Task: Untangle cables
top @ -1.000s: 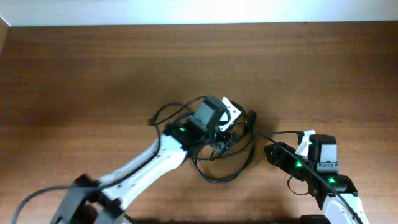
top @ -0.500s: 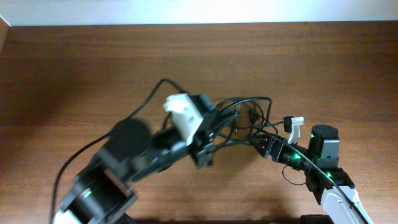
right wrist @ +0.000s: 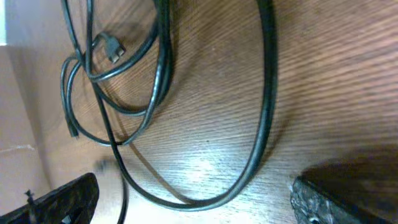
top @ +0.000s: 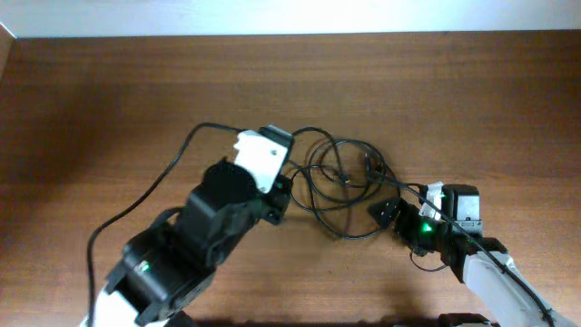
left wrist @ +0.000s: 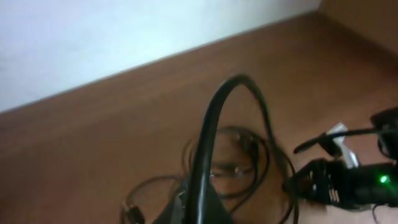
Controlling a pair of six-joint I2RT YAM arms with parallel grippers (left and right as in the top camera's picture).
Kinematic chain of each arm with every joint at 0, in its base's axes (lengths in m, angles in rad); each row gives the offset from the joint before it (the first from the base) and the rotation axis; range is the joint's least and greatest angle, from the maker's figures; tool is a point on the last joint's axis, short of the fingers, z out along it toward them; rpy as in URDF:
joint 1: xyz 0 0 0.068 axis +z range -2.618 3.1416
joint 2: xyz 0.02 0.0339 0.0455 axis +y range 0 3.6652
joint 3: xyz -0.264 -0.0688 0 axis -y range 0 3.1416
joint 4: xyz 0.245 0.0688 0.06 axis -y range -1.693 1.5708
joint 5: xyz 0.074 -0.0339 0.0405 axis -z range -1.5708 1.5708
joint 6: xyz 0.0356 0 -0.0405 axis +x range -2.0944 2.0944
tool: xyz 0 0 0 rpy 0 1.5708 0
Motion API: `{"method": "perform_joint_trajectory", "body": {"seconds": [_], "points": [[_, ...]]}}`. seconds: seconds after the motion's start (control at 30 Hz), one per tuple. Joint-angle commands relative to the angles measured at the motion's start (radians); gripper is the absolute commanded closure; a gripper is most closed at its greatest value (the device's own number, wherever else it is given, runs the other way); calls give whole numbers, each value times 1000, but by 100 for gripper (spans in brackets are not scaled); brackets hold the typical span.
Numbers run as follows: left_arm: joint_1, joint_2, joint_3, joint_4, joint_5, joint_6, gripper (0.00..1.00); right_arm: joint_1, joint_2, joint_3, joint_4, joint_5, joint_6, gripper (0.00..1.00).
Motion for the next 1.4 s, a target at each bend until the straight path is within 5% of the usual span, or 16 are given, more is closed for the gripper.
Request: {"method": "perform_joint_trajectory", "body": {"seconds": [0.0, 0.3, 0.4, 0.43, 0.47, 0.57, 0.63, 0.7, 0.77, 0.87, 0.93, 1.13, 1.17, 1.2, 1.3, 1.37], "points": [[0, 88, 4, -31, 27, 8, 100, -5, 10, -9, -31, 137, -7, 2], [0, 140, 4, -47, 18, 8, 100, -5, 10, -9, -31, 142, -7, 2], [2, 140, 4, 6, -247, 8, 100, -5, 10, -9, -31, 142, -7, 1], [36, 141, 4, 105, -464, 8, 100, -5, 10, -9, -31, 142, -7, 1], [96, 141, 4, 193, -521, 9, 100, -5, 10, -9, -31, 142, -7, 1], [409, 141, 4, 584, -519, 9, 100, -5, 10, -9, -31, 142, -7, 2], [702, 156, 4, 959, -320, 9, 100, -5, 10, -9, -31, 142, -7, 2], [894, 261, 4, 1107, -134, 8, 100, -5, 10, -9, -31, 142, -7, 1], [990, 504, 9, 1205, -132, 8, 100, -5, 10, -9, -31, 142, -7, 1], [1075, 905, 127, 1098, -134, 8, 100, -5, 10, -9, -31, 142, -7, 1], [1107, 1153, 292, 866, -128, 8, 100, -5, 10, -9, -31, 142, -7, 2], [1191, 1223, 652, 676, 17, -8, 100, -5, 10, -9, -31, 142, -7, 2], [1190, 1224, 672, 632, 20, -41, 57, -5, 10, -9, -31, 142, -7, 2], [1190, 1241, 672, 562, 27, -56, 1, -5, 10, -9, -31, 142, -7, 2], [1188, 1234, 676, 277, 79, -105, 1, -5, 10, -9, -31, 142, -7, 1], [1186, 1152, 677, 84, 428, -142, 1, -5, 10, -9, -31, 142, -7, 1]]}}
